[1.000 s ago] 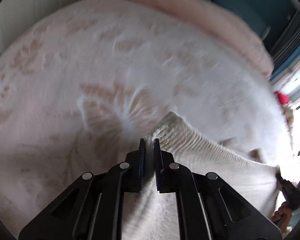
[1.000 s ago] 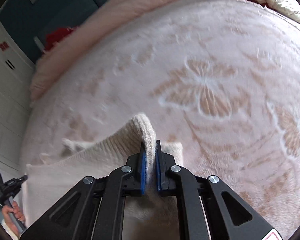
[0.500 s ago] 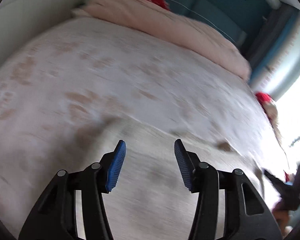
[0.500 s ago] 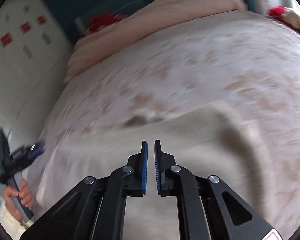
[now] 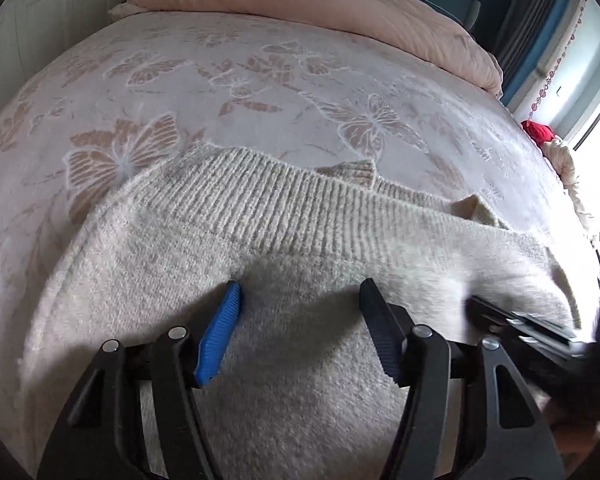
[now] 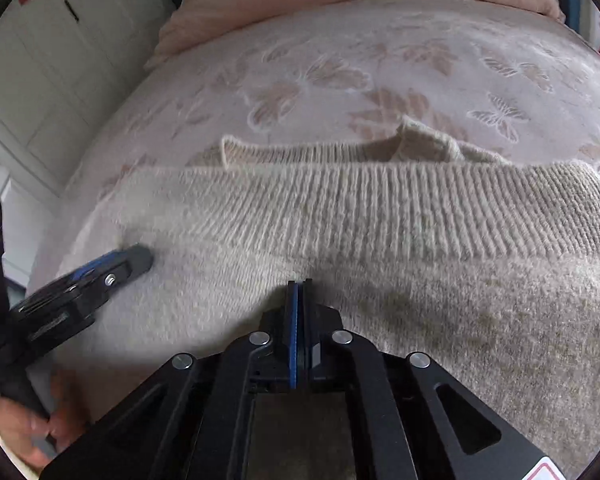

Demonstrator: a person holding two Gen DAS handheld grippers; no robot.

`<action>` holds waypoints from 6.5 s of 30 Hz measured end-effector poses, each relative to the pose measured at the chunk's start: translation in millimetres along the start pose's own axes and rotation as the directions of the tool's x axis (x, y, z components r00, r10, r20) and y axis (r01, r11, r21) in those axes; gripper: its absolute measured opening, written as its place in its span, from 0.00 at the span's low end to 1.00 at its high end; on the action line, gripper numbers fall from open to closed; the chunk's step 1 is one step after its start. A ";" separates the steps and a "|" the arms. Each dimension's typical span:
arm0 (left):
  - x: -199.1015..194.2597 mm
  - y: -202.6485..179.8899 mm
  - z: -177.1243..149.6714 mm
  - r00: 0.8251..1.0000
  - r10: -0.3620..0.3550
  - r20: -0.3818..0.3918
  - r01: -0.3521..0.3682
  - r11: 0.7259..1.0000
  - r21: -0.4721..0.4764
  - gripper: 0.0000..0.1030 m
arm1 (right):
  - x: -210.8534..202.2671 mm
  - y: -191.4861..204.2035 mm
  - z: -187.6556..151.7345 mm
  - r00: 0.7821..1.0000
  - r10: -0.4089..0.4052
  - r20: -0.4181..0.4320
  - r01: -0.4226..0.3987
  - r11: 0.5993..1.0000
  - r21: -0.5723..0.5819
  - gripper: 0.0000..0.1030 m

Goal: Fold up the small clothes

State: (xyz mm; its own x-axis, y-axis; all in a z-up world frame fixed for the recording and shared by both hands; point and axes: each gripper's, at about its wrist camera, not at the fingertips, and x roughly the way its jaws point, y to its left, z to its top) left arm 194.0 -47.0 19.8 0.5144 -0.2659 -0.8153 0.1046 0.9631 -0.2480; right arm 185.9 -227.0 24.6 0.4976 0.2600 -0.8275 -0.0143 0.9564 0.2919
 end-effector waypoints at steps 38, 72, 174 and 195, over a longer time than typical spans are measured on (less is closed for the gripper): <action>-136.9 157.1 -112.0 0.995 -0.016 0.096 0.057 0.892 -0.447 0.91 | -181.1 -151.6 -161.3 0.949 -0.301 0.090 0.249 0.895 0.371 0.46; -89.8 -13.2 -45.9 0.993 0.102 0.054 -0.106 0.991 0.085 0.58 | -105.2 -7.2 -53.8 0.982 -0.138 0.126 0.132 0.990 0.058 0.06; -83.8 118.9 -63.1 0.985 -0.152 0.075 0.169 0.820 -0.547 0.19 | 50.6 59.4 16.9 0.977 -0.208 -0.055 0.203 0.976 -0.080 0.03; -74.5 -207.3 -101.6 0.930 -0.340 -0.141 0.362 0.913 0.186 0.45 | -176.2 -189.4 -116.1 0.987 -0.085 0.133 0.027 0.920 0.391 0.36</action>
State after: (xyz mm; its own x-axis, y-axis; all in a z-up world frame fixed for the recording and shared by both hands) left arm 47.5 -231.1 78.8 0.3229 -0.5805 -0.7475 0.4402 0.7913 -0.4243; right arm 0.2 -438.5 59.5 0.6082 0.1574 -0.7780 0.3393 0.8345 0.4341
